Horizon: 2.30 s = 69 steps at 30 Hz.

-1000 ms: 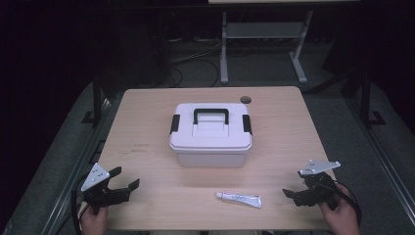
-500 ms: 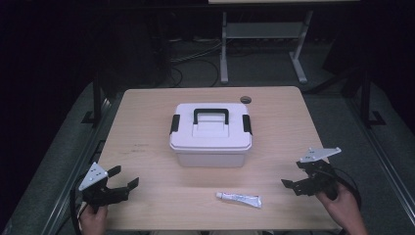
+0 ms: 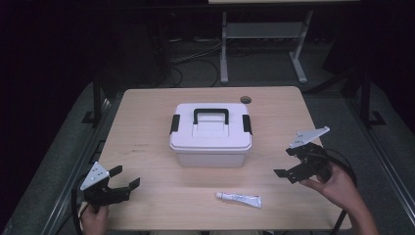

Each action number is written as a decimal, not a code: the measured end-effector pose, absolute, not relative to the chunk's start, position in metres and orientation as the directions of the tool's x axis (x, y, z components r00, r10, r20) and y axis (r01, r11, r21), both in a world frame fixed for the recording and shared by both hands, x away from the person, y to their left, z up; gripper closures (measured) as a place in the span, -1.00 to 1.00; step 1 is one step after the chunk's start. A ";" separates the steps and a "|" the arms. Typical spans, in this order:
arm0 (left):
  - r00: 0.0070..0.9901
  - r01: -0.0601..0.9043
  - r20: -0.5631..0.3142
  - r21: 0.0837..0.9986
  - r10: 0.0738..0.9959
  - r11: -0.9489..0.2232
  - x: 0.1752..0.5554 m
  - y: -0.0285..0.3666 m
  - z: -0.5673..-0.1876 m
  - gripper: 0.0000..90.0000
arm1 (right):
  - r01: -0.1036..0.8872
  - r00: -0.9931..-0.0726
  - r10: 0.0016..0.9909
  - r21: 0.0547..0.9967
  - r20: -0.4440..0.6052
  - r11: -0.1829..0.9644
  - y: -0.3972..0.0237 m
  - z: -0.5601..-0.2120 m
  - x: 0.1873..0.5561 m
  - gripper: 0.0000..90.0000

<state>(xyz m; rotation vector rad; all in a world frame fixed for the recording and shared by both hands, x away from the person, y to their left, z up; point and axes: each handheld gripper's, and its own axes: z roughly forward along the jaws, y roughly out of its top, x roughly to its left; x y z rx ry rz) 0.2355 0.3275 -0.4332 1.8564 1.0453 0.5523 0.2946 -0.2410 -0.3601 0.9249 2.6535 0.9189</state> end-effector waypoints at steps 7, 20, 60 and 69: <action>0.551 0.421 -0.061 0.881 0.832 -0.215 0.236 0.329 -0.432 -0.65 | 0.470 -0.831 0.554 0.595 0.049 0.652 -0.227 -0.345 0.310 -0.67; 0.555 0.427 -0.066 0.878 0.829 -0.216 0.239 0.332 -0.433 -0.65 | 0.432 -0.871 0.488 0.565 0.058 0.703 -0.198 -0.319 0.340 -0.68; 0.552 0.438 -0.080 0.875 0.830 -0.208 0.240 0.340 -0.435 -0.65 | 0.323 -0.938 0.340 0.500 0.058 0.804 -0.124 -0.276 0.422 -0.65; 0.554 0.436 -0.076 0.875 0.829 -0.212 0.240 0.340 -0.435 -0.65 | 0.303 -0.947 0.312 0.507 0.070 0.807 -0.110 -0.274 0.436 -0.53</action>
